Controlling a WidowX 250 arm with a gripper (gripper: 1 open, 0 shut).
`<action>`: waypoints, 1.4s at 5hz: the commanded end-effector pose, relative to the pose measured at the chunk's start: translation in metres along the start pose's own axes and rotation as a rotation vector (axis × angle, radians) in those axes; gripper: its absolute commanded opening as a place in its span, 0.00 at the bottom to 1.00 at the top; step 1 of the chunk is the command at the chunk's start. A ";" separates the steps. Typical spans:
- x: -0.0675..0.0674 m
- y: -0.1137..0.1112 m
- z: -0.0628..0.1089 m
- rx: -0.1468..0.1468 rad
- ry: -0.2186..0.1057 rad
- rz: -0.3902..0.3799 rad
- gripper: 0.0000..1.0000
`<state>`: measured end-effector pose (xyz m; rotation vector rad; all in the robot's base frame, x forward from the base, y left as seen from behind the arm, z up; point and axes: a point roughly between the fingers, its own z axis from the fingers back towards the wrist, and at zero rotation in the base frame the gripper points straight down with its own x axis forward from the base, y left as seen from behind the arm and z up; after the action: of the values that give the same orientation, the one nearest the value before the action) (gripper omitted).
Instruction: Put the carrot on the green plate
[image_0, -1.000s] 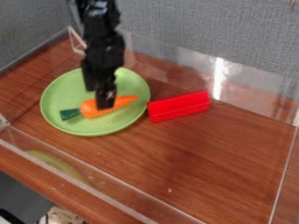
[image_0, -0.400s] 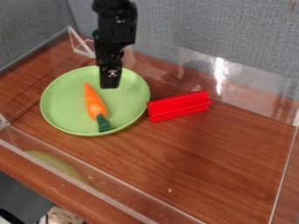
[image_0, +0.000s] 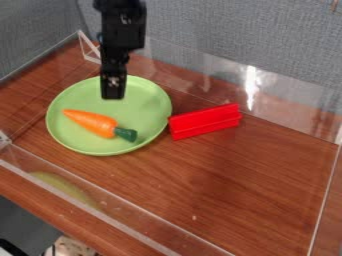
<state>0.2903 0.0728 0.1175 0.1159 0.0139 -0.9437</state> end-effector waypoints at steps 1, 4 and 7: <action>0.001 -0.004 0.022 0.064 -0.028 -0.057 1.00; -0.008 -0.001 -0.010 0.052 -0.056 -0.064 1.00; 0.000 0.008 0.035 0.110 -0.009 -0.174 1.00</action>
<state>0.2928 0.0725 0.1306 0.1604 0.0177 -1.1211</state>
